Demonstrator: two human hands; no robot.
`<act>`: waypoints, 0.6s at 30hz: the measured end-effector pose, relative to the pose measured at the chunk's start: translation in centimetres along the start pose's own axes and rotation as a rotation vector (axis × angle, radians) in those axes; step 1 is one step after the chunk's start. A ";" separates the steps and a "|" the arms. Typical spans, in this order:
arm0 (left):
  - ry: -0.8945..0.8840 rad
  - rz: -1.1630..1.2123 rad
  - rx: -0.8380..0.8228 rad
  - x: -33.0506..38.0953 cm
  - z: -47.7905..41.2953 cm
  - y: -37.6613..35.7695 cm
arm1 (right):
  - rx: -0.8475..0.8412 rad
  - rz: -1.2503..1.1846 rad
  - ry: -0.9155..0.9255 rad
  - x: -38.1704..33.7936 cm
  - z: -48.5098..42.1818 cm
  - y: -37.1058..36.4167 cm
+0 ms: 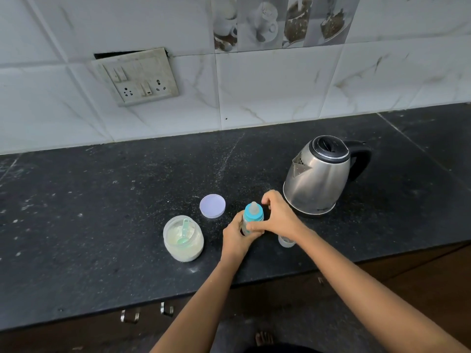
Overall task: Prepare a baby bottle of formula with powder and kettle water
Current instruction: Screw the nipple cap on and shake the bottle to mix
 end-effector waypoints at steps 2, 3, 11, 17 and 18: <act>0.003 -0.004 -0.004 -0.1 -0.1 0.0 | -0.245 -0.130 -0.001 -0.1 -0.3 -0.8; 0.004 -0.008 -0.003 -0.1 -0.1 0.0 | -0.341 -0.156 -0.001 -0.3 -0.3 -1.1; 0.017 0.024 0.006 -0.1 0.0 0.1 | -0.030 0.103 0.019 -1.3 -0.3 -0.4; -0.007 0.010 -0.001 0.0 -0.1 0.0 | -0.316 -0.170 -0.029 -0.4 -0.3 -1.7; -0.006 0.011 0.002 0.0 -0.1 0.1 | -0.232 -0.187 -0.039 -0.3 -0.3 -1.2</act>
Point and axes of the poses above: each hand's wrist, its own z-axis away from the middle knuckle, its own y-axis out of the back of the hand, x = y × z, the point moved 10 cm from there along -z, towards the middle knuckle, and after that the axes turned 12 degrees about -z, right-handed, at the moved point
